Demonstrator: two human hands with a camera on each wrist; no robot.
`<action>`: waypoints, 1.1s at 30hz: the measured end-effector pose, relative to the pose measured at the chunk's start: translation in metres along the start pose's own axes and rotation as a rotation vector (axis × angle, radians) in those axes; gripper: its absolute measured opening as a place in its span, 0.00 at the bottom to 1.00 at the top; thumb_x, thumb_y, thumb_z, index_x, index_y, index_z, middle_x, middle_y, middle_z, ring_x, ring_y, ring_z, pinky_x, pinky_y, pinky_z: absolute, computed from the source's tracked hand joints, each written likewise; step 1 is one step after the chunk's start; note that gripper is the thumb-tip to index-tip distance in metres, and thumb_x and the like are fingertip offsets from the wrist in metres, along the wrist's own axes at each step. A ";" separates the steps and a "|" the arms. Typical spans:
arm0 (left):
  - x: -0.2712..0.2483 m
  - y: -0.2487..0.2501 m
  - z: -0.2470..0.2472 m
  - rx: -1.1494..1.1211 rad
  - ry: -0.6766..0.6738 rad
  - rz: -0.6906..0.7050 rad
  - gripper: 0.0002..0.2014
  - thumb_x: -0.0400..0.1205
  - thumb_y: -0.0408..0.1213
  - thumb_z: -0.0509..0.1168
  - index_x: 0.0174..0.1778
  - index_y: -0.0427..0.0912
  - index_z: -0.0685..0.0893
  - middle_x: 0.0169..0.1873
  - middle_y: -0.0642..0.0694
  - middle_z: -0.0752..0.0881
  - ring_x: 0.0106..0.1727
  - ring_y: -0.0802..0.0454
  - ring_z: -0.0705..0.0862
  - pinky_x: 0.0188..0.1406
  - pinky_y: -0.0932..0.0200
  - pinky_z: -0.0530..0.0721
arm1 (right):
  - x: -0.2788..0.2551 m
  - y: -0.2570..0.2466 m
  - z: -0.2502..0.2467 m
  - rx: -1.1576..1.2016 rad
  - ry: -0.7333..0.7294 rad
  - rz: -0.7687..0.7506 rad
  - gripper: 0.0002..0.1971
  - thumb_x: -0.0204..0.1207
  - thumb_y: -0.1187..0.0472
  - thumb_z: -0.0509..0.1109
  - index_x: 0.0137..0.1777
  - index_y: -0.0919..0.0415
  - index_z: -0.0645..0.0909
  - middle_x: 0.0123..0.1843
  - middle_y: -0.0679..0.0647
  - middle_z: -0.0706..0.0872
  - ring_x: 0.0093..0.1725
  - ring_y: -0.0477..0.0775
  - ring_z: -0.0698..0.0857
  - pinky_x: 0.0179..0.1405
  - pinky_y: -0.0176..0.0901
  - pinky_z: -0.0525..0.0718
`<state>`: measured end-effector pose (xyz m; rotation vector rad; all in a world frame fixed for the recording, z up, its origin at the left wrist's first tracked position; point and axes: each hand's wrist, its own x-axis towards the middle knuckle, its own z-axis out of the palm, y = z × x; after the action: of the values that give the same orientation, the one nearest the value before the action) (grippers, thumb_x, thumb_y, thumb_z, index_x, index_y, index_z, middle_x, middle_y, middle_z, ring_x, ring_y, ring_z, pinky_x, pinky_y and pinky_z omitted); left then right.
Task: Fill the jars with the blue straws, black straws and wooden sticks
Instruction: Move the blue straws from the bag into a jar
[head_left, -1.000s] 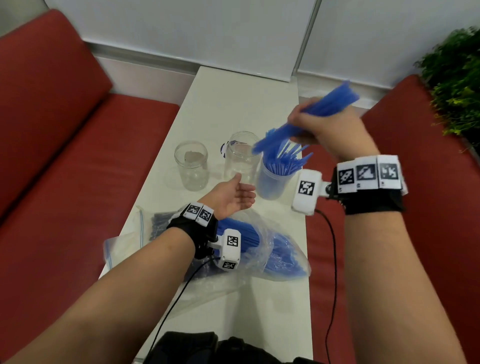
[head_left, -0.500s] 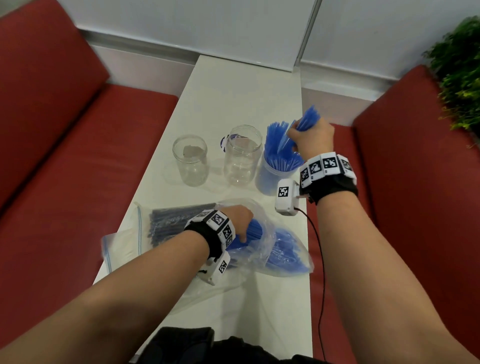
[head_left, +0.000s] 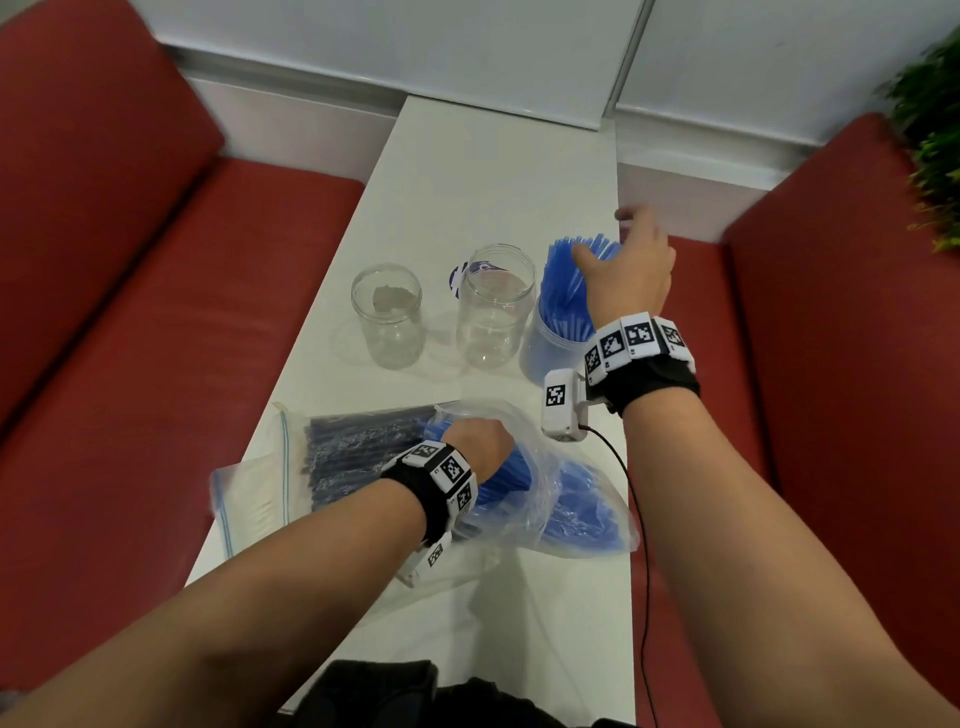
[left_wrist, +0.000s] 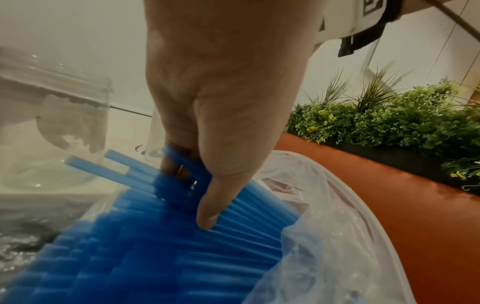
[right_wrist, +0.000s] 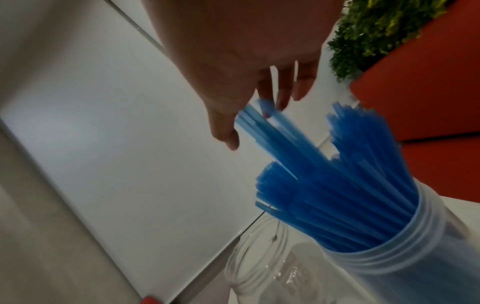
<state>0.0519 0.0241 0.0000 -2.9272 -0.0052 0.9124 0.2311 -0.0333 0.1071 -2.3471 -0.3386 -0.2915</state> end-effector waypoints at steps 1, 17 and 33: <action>0.000 -0.001 -0.001 -0.018 -0.019 -0.008 0.13 0.87 0.27 0.57 0.66 0.31 0.81 0.64 0.37 0.84 0.65 0.40 0.83 0.62 0.48 0.80 | -0.002 -0.002 0.003 -0.029 0.042 -0.071 0.22 0.74 0.51 0.75 0.68 0.50 0.77 0.63 0.53 0.83 0.64 0.59 0.79 0.59 0.52 0.76; -0.011 -0.001 -0.014 0.014 -0.025 -0.051 0.14 0.88 0.31 0.55 0.65 0.33 0.83 0.65 0.39 0.84 0.66 0.41 0.82 0.63 0.50 0.79 | -0.035 0.024 0.026 -0.238 -0.222 -0.266 0.32 0.89 0.43 0.55 0.89 0.57 0.57 0.90 0.61 0.55 0.89 0.68 0.46 0.87 0.67 0.37; -0.075 -0.027 -0.112 0.059 0.026 -0.289 0.14 0.83 0.32 0.62 0.31 0.41 0.75 0.33 0.49 0.77 0.45 0.49 0.83 0.52 0.55 0.82 | -0.157 0.030 0.018 0.079 -0.969 -0.102 0.29 0.74 0.59 0.79 0.74 0.55 0.74 0.55 0.52 0.86 0.52 0.51 0.83 0.56 0.44 0.77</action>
<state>0.0547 0.0408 0.1365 -2.7836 -0.3814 0.8136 0.0953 -0.0667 0.0272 -2.2364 -0.8966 0.8319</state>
